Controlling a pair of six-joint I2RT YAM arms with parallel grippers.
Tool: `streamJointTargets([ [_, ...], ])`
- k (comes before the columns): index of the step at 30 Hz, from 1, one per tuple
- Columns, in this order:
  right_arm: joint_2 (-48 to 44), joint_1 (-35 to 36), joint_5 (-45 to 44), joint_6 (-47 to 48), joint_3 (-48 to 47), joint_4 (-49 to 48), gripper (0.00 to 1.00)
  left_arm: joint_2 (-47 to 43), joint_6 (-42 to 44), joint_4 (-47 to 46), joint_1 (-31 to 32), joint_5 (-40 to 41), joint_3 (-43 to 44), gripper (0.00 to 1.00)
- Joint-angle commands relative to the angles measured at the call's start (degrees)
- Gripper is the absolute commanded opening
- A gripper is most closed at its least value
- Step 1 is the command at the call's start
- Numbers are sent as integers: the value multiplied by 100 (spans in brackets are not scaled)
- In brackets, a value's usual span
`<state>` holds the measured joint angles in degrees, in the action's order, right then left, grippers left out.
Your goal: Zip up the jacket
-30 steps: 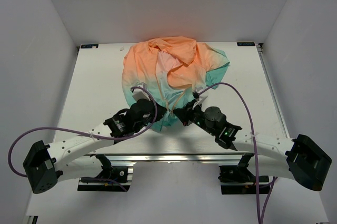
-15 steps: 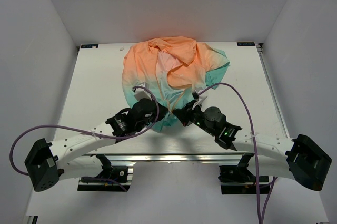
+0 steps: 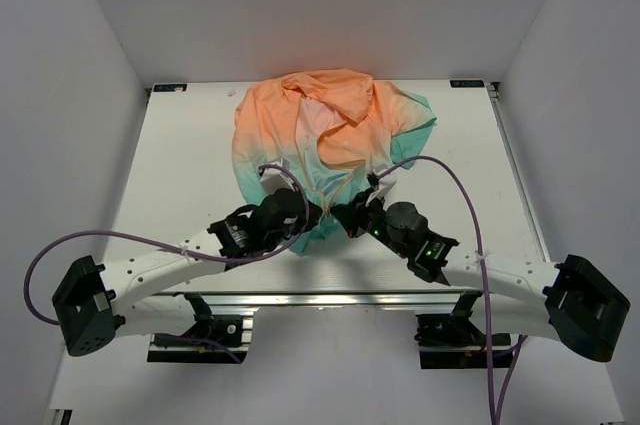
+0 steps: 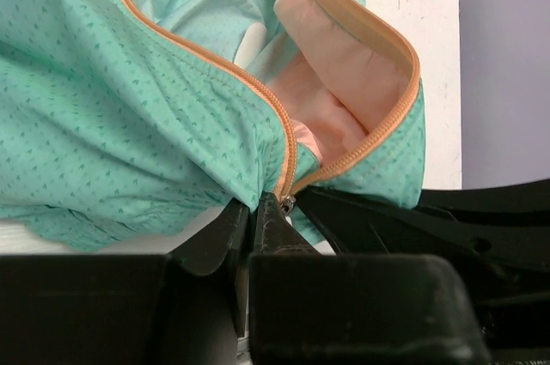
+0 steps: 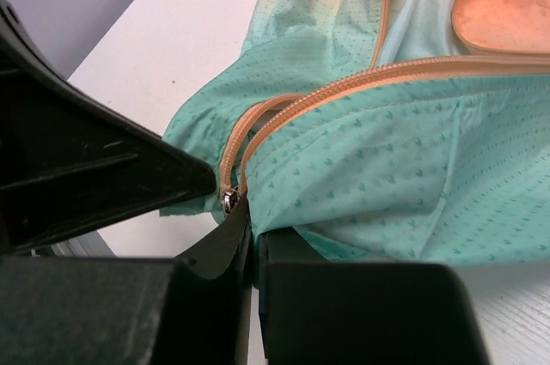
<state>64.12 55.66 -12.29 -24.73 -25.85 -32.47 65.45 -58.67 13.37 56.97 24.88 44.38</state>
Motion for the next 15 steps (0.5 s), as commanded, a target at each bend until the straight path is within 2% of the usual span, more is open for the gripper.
streamJointTargets([
  [1,-13,50,-449,-172,-316,30,0,-41,-30,61,139,192,229,0],
  [9,-118,50,-317,-313,-377,74,0,126,-12,201,253,289,325,0],
  [15,-128,50,-615,-541,-676,636,0,152,101,333,376,351,326,0],
])
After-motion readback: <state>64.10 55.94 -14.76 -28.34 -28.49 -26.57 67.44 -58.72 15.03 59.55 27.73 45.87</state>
